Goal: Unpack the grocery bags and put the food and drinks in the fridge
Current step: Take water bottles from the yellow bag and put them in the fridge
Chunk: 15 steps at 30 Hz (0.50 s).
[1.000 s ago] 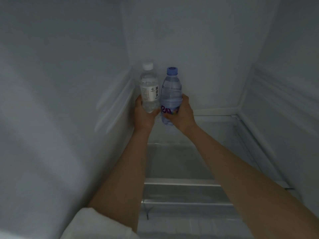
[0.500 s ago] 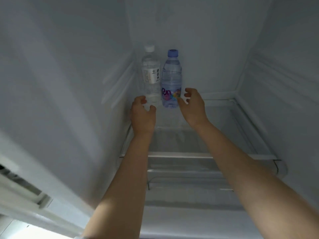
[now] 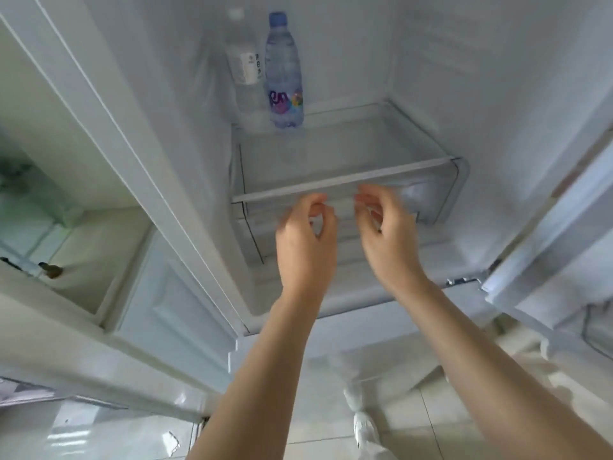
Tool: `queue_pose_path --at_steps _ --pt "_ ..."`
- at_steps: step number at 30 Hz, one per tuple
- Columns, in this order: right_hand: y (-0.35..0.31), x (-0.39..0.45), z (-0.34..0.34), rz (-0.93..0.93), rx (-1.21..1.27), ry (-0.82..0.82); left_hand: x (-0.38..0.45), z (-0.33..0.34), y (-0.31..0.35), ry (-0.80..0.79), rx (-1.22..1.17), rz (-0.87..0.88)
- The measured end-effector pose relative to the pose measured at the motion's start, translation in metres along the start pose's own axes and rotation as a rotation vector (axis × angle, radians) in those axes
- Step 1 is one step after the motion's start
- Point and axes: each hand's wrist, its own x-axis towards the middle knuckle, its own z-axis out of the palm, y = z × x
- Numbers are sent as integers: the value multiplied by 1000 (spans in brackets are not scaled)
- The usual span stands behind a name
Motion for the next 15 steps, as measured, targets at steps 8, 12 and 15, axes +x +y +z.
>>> queue_pose_path --at_steps 8,12,15 --pt "0 -159 -81 211 -140 -19 -144 -25 -22 -342 26 -6" --pt "1 -231 -121 273 -211 15 -206 -37 -33 -474 58 3" --pt "1 -281 -152 331 -241 54 -248 -40 -34 -591 86 11"
